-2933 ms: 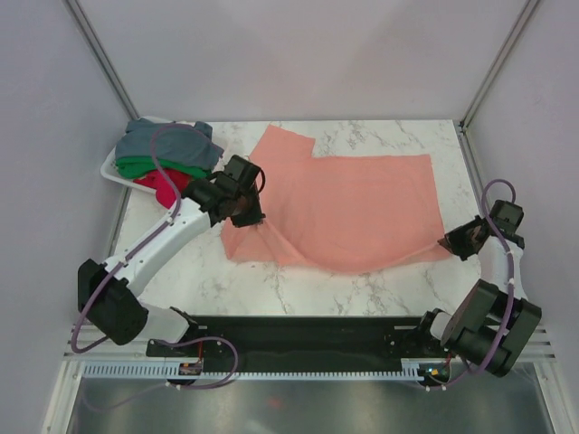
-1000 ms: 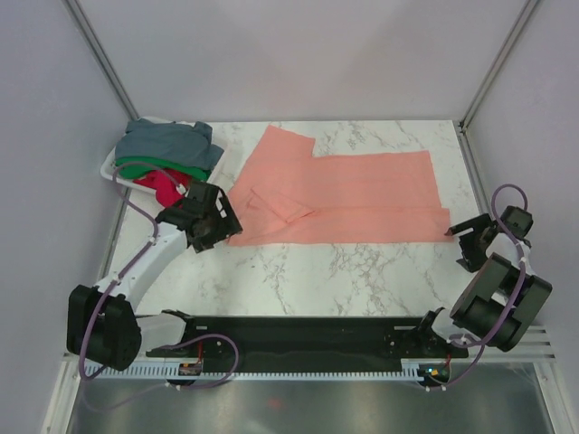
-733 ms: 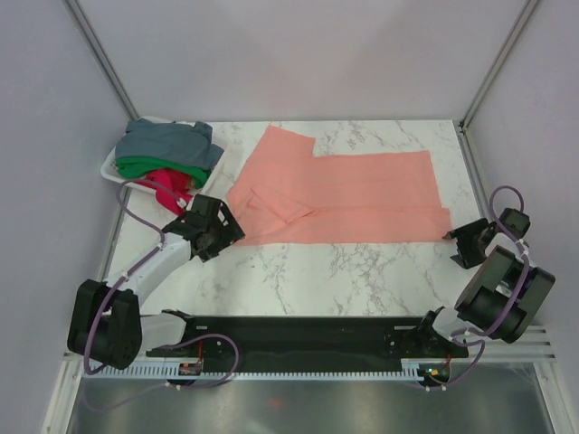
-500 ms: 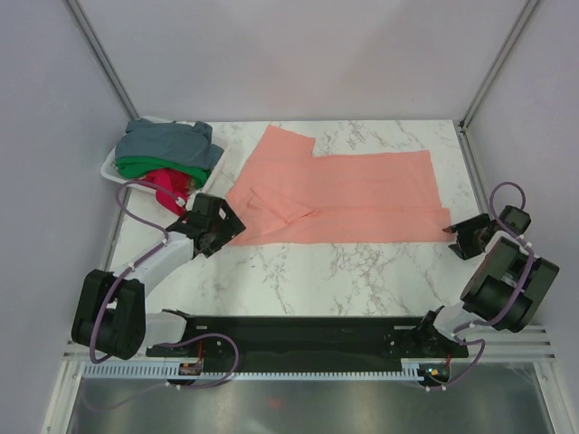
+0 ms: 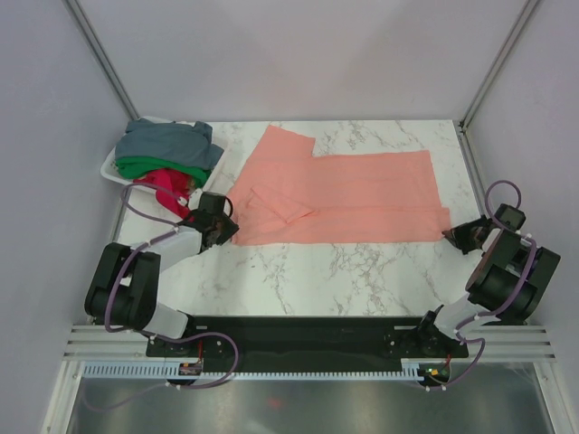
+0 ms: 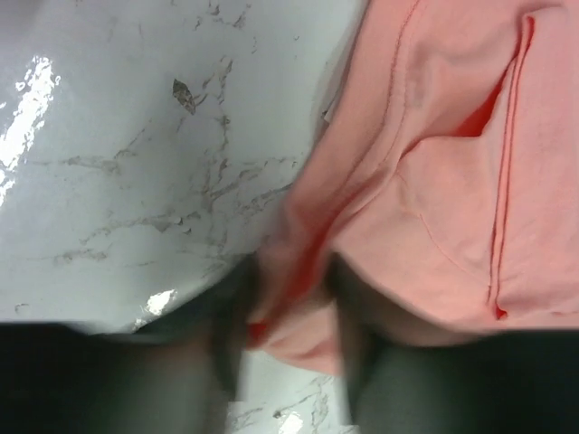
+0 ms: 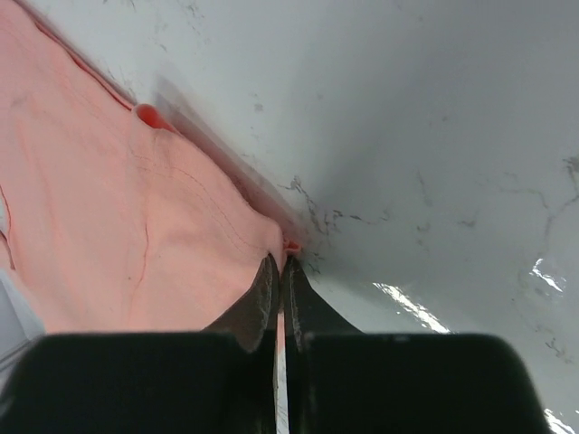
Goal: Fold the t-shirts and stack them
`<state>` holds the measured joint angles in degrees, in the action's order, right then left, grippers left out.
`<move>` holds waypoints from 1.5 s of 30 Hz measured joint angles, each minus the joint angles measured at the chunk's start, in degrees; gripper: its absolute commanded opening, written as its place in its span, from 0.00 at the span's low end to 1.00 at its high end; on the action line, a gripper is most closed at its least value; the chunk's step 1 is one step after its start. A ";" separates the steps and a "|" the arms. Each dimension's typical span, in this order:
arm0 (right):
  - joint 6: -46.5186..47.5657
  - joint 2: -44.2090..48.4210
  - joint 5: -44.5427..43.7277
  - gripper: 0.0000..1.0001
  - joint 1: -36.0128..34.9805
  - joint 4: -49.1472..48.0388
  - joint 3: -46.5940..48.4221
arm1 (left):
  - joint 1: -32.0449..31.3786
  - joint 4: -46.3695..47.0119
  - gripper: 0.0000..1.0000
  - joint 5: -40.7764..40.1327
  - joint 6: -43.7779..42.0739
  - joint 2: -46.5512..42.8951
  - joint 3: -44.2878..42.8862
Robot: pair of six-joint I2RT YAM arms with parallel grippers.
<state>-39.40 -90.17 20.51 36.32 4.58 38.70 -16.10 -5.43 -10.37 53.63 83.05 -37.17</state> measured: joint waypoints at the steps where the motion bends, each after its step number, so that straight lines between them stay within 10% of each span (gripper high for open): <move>1: -0.02 -0.07 0.11 0.00 -0.04 -0.20 0.00 | 0.04 0.44 0.22 0.02 0.26 0.35 0.00; 4: 0.00 0.02 0.04 0.00 -0.11 -0.15 0.02 | 0.17 0.57 0.02 0.31 0.04 0.98 0.00; 28: 4.52 27.63 -2.21 0.00 18.01 26.88 -7.45 | -0.04 -26.43 0.13 8.07 0.85 -42.84 11.52; 31: 5.14 29.46 -2.19 0.39 20.28 29.44 -8.31 | -2.21 -30.42 0.29 8.44 2.73 -47.06 12.68; 32: 5.38 29.94 -2.12 0.72 20.74 29.79 -8.31 | -3.41 -31.67 0.47 8.70 3.72 -47.67 12.70; 35: 6.27 30.36 -1.05 0.93 21.29 29.81 -8.28 | -5.57 -34.07 0.64 10.67 6.34 -48.06 12.61; 45: 6.34 30.53 1.31 0.95 21.05 27.98 -6.82 | -5.90 -37.24 0.73 5.27 -4.28 -29.35 -14.82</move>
<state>-33.06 -59.64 21.82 57.36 32.56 31.88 -22.00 -42.68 -5.10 49.34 53.69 -51.99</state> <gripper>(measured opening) 0.953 0.689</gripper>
